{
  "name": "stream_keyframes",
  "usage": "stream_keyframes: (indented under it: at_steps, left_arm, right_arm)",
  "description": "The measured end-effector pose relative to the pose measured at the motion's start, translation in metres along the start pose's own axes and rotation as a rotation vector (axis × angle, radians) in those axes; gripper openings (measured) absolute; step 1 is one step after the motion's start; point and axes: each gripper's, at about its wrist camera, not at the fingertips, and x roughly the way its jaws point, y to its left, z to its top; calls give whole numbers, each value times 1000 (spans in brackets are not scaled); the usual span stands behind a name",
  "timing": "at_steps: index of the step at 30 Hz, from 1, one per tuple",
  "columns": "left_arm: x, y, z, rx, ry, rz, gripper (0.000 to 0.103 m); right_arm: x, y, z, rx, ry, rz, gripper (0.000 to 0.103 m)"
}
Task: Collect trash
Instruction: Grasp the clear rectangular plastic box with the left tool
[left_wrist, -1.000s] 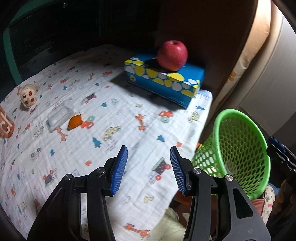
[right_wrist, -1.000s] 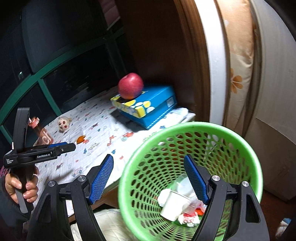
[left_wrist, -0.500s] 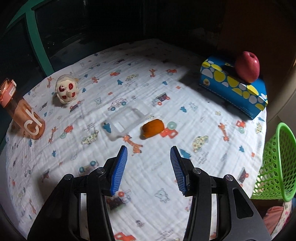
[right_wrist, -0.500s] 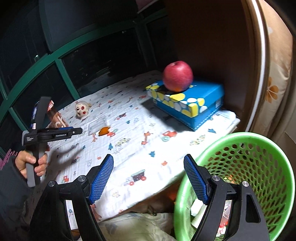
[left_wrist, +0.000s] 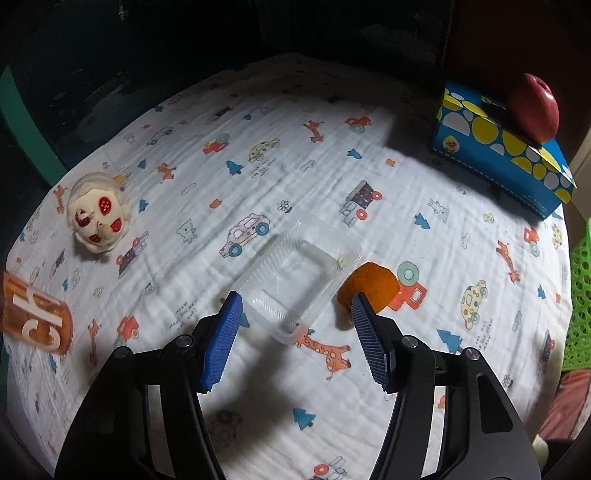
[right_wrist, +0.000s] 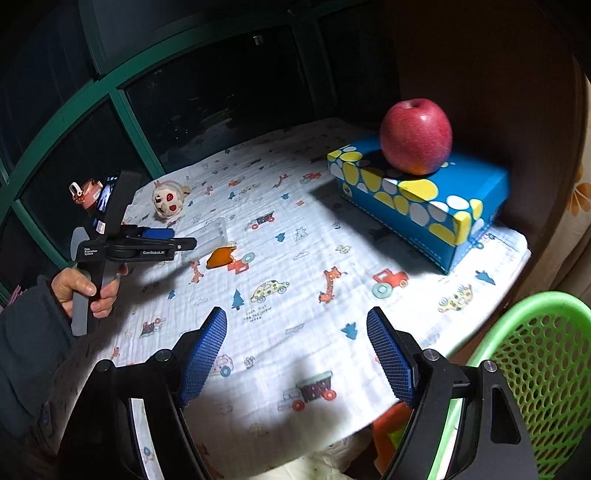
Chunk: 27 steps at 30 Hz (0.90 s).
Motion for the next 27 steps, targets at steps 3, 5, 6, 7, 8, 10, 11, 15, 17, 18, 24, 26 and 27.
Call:
stream_keyframes:
  at_steps: [3, 5, 6, 7, 8, 10, 11, 15, 17, 18, 24, 26, 27]
  left_arm:
    - [10, 0, 4, 62, 5, -3, 63]
    - [16, 3, 6, 71, 13, -14, 63]
    - [18, 5, 6, 75, 15, -28, 63]
    - [21, 5, 7, 80, 16, -31, 63]
    - [24, 6, 8, 84, 18, -32, 63]
    - [26, 6, 8, 102, 14, -61, 63]
    - [27, 5, 8, 117, 10, -58, 63]
    - [34, 5, 9, 133, 11, -80, 63]
    - [38, 6, 9, 126, 14, -110, 63]
    - [39, 6, 9, 124, 13, -122, 61]
    - [46, 7, 6, 117, 15, -131, 52]
    - [45, 8, 5, 110, 13, -145, 52]
    - [44, 9, 6, 105, 9, -163, 52]
  right_arm:
    - [10, 6, 8, -12, 5, -1, 75]
    - [17, 7, 12, -21, 9, -4, 75]
    - [20, 8, 14, -24, 13, -3, 75]
    - [23, 9, 16, -28, 16, -1, 75]
    - [26, 10, 17, -33, 21, 0, 75]
    - [32, 14, 20, -52, 28, 0, 75]
    - [35, 16, 22, -62, 31, -1, 75]
    - [47, 21, 27, -84, 46, -2, 75]
    - [52, 23, 28, -96, 51, -1, 75]
    - [54, 24, 28, -102, 54, -1, 75]
    - [70, 29, 30, -125, 82, 5, 75]
    - [73, 30, 30, -126, 88, 9, 75]
    - [74, 30, 29, -128, 90, 11, 75]
